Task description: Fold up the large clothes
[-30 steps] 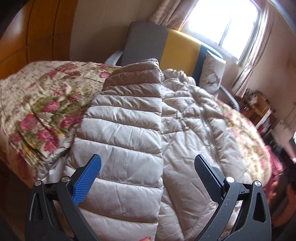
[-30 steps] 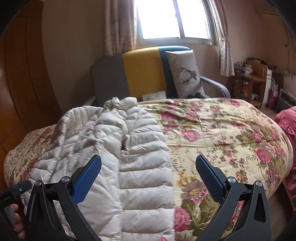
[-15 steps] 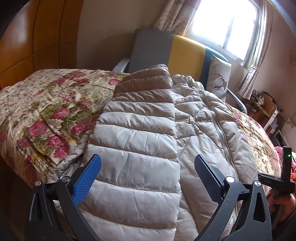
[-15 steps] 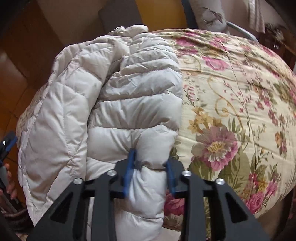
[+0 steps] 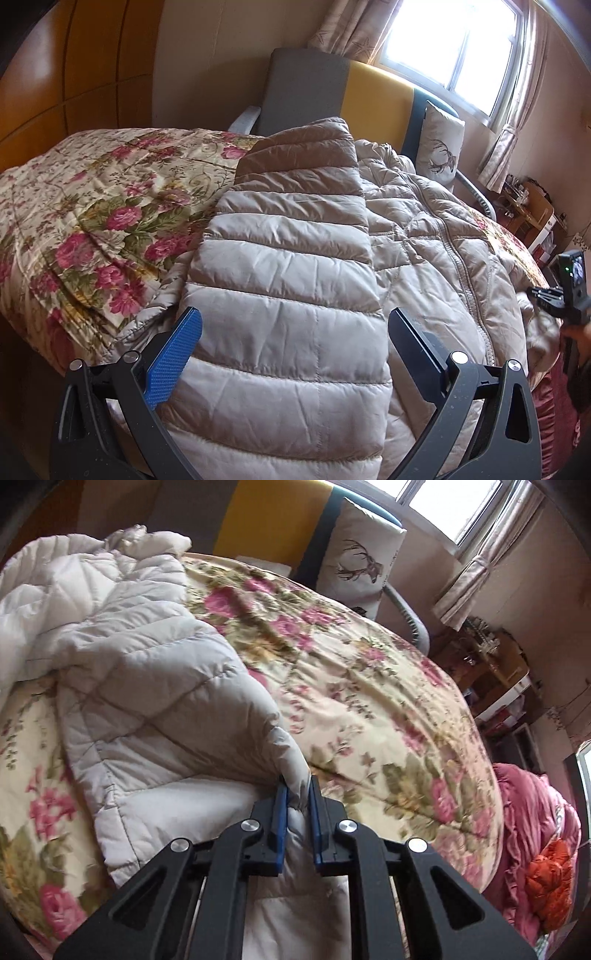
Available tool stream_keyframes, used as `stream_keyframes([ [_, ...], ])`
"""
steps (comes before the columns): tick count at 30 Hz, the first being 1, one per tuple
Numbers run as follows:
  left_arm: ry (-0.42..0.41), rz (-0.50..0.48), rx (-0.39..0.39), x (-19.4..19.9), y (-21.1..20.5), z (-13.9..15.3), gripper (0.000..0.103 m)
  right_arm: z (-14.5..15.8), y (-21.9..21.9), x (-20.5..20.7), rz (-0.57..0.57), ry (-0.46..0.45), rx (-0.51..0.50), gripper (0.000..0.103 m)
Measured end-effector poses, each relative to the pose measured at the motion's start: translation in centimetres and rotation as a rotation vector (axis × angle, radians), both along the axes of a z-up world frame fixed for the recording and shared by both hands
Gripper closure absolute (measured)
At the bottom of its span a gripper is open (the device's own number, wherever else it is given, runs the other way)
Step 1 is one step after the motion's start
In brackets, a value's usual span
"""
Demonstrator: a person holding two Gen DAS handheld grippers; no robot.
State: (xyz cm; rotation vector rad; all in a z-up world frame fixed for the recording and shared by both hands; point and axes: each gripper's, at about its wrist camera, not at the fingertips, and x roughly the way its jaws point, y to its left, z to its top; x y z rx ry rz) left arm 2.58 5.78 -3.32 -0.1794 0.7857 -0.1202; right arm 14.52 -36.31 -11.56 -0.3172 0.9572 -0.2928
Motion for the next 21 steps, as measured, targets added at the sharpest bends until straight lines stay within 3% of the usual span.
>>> stream_keyframes([
  [3,-0.004,-0.027,-0.037,0.0,0.6,-0.1,0.003,-0.2,-2.5,2.2,-0.07,0.011,-0.09,0.098],
  [4,-0.01,-0.04,-0.056,-0.1,0.7,-0.1,0.003,-0.4,-3.6,2.9,-0.111,0.01,-0.145,0.103],
  [6,-0.02,-0.066,-0.116,-0.2,1.2,-0.2,0.003,-0.7,-6.3,4.1,-0.19,0.009,-0.252,0.103],
  [9,-0.003,-0.058,-0.115,0.1,1.2,-0.4,0.003,0.2,-10.4,4.0,-0.288,-0.032,-0.071,0.103],
  [10,-0.003,-0.06,-0.101,0.1,1.0,-0.4,0.003,1.2,-10.3,3.4,-0.283,-0.083,-0.029,0.095],
  [11,-0.008,-0.064,-0.09,0.1,0.9,-0.4,0.003,2.3,-9.6,2.7,-0.267,-0.129,-0.025,0.062],
  [13,-0.015,-0.082,-0.059,0.3,0.3,-0.4,0.003,4.7,-6.9,1.1,-0.22,-0.238,-0.039,0.016],
  [15,-0.009,-0.09,0.003,0.6,-0.7,-0.6,0.003,6.6,-3.6,-0.1,-0.145,-0.322,0.037,0.014],
  [17,0.002,-0.101,0.043,1.0,-1.4,-0.8,0.003,7.6,-0.1,-0.7,-0.079,-0.367,0.157,0.002],
  [21,0.018,-0.144,0.139,1.7,-2.9,-1.6,0.003,6.5,7.0,0.7,0.064,-0.36,0.353,0.002],
])
